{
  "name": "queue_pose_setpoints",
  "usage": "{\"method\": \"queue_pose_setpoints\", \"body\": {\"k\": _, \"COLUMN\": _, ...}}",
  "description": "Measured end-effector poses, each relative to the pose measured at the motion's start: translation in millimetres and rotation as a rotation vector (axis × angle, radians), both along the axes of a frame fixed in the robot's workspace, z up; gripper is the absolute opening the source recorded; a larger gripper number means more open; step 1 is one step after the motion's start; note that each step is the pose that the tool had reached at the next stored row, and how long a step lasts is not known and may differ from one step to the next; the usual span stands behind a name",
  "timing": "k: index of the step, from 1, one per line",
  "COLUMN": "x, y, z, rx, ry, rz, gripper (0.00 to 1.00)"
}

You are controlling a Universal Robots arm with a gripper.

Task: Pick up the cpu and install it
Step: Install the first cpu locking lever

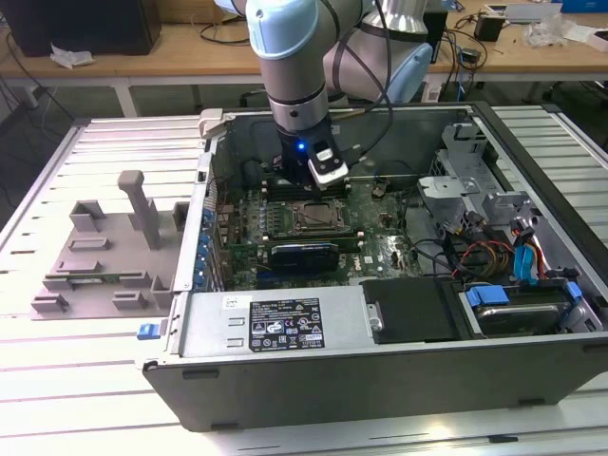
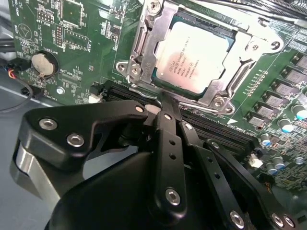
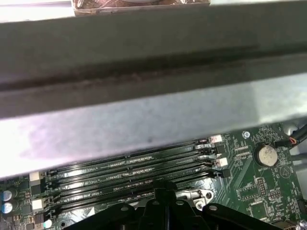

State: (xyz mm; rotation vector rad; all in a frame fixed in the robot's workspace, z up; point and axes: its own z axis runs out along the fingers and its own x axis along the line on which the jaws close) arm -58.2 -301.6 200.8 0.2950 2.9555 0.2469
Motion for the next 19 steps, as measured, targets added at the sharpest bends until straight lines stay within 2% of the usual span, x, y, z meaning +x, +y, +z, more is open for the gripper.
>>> {"method": "queue_pose_setpoints", "body": {"k": 4, "x": 0.0, "y": 0.1, "z": 0.0, "rx": -0.0001, "ry": 0.0001, "rz": -0.002, "gripper": 0.11}}
{"method": "queue_pose_setpoints", "body": {"k": 10, "x": 0.0, "y": 0.2, "z": 5.9, "rx": -0.0001, "ry": -0.0005, "rz": -0.006, "gripper": 0.11}}
{"method": "queue_pose_setpoints", "body": {"k": 19, "x": -1.8, "y": 6.2, "z": 4.3, "rx": -0.0002, "ry": -0.0034, "rz": -0.021, "gripper": 0.11}}
